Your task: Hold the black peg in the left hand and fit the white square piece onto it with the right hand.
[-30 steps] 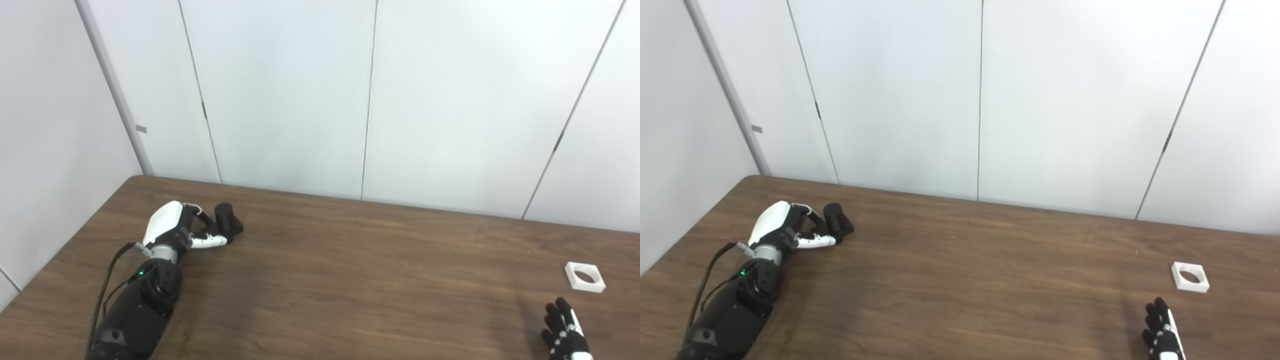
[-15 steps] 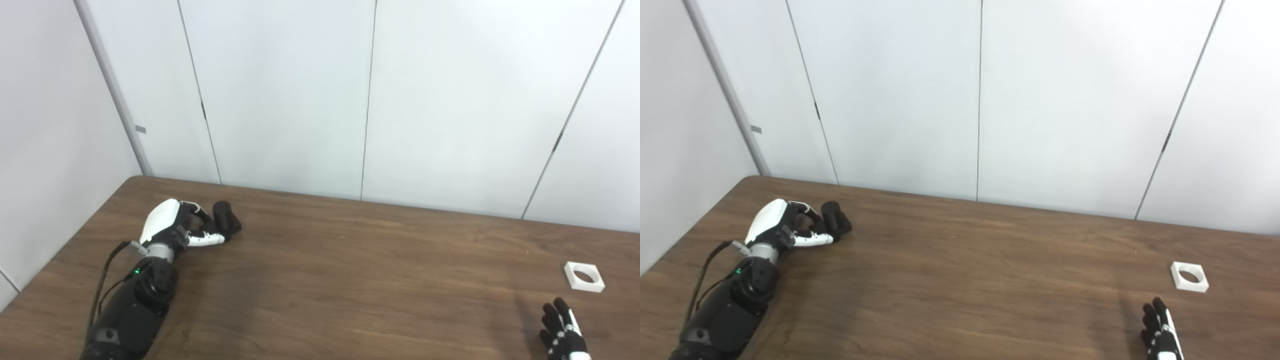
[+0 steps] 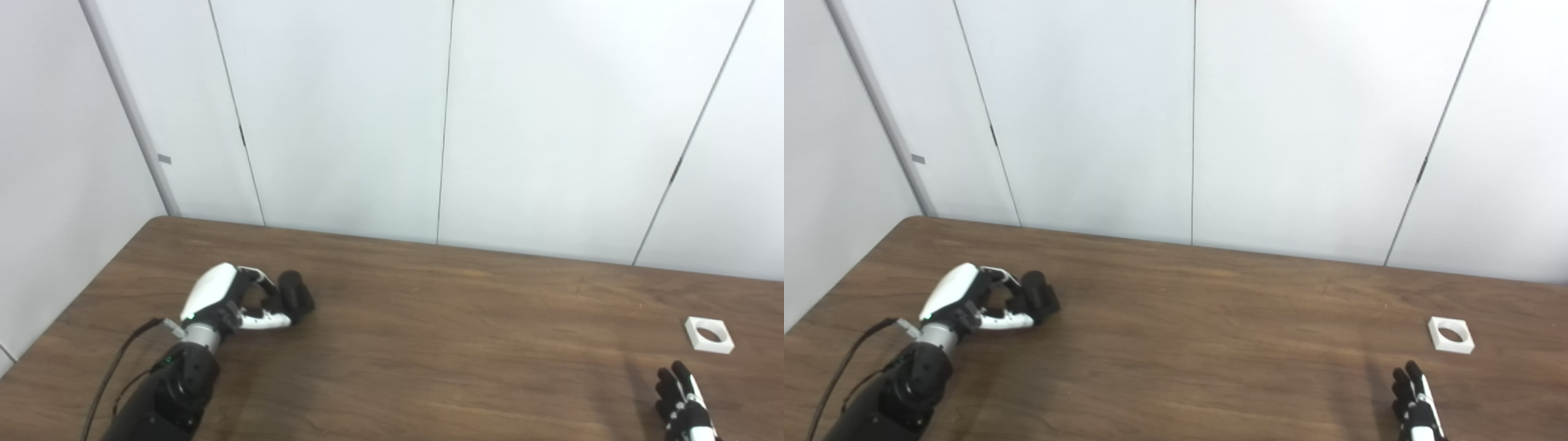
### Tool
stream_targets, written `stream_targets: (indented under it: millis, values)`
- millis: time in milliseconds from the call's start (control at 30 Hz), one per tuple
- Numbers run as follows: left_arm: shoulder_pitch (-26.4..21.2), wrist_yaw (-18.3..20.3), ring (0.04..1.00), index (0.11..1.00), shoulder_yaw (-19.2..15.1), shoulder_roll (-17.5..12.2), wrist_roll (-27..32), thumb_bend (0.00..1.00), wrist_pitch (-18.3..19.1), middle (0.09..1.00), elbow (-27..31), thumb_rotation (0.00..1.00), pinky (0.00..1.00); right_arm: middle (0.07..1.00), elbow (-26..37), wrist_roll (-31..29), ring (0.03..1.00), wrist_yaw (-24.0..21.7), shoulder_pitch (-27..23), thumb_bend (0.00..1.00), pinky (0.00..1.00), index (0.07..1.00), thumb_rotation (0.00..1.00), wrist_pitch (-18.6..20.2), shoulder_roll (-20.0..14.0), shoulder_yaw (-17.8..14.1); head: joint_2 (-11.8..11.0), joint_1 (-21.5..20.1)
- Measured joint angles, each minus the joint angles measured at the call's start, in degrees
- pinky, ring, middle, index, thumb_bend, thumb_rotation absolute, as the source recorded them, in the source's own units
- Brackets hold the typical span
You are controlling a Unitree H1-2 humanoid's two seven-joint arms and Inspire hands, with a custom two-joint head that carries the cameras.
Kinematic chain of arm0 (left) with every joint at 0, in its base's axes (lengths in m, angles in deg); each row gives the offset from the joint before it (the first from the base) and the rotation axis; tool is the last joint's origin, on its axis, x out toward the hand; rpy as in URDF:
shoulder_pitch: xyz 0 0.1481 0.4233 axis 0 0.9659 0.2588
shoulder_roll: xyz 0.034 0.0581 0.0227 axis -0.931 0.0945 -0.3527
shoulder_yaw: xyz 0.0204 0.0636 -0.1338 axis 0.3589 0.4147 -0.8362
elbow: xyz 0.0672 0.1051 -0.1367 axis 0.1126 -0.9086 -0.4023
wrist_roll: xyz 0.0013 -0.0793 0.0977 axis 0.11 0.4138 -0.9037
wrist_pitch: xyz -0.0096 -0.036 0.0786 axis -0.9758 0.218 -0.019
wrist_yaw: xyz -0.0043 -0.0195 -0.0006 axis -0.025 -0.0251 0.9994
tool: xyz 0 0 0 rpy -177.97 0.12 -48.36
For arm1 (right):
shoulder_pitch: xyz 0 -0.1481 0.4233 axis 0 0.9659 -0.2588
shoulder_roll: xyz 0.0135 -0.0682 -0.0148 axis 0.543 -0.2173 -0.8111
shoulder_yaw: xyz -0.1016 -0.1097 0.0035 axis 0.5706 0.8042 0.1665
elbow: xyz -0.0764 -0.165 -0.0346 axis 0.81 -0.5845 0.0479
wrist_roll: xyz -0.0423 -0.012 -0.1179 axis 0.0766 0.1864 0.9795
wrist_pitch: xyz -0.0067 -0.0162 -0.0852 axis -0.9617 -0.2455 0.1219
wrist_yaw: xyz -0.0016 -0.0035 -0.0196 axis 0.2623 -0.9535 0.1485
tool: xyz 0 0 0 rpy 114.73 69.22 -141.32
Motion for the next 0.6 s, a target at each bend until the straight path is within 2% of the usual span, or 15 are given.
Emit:
stream_targets:
  millis: [167, 367, 600]
  values:
    - [2.14, 1.98, 0.897, 0.486, 1.73, 1.66, -1.55, 0.52, 0.8, 0.794, 4.76, 0.05, 0.99, 0.962, 0.0, 0.17, 0.977, 0.39, -0.11, 0.55, 1.0, 0.993, 1.0, -0.02, 0.06, 0.15, 0.18, -0.26]
    - [5.8, 1.99, 0.883, 0.486, 3.75, 2.16, -5.78, 0.52, 0.23, 0.791, 12.0, 0.05, 1.0, 0.957, -0.02, 0.09, 0.968, 0.44, -0.15, 0.54, 1.0, 0.988, 1.0, -0.02, 0.07, 0.16, 1.23, -1.05]
    - [9.93, 1.88, 0.894, 0.485, 6.0, 3.81, -10.11, 0.52, -2.13, 0.801, 17.55, 0.05, 1.0, 0.948, -0.03, -0.09, 0.956, 0.48, -0.2, 0.57, 1.0, 0.979, 1.0, 0.05, 0.14, 0.26, 2.28, -2.19]
